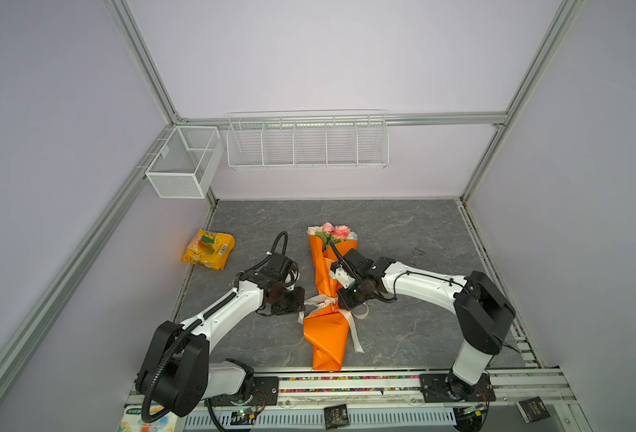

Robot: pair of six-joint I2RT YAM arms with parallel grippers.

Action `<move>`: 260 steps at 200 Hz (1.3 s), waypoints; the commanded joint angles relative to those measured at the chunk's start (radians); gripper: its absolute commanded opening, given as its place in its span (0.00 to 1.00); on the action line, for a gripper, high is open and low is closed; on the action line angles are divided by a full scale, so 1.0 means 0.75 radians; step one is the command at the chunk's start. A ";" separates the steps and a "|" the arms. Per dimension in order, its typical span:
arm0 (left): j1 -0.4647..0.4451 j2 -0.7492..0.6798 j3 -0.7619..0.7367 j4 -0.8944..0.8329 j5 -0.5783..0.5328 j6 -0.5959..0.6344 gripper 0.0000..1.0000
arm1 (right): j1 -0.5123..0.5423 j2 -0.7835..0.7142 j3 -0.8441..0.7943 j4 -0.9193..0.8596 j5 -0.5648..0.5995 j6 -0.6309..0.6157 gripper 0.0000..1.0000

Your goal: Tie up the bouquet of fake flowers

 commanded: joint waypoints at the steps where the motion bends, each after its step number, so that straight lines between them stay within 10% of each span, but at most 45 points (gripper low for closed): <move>1: 0.008 -0.014 0.024 -0.025 -0.001 0.024 0.00 | 0.005 -0.057 0.024 -0.060 0.057 -0.015 0.10; 260: 0.008 0.070 0.046 0.042 0.093 0.035 0.00 | -0.104 -0.122 -0.013 -0.087 0.001 -0.093 0.36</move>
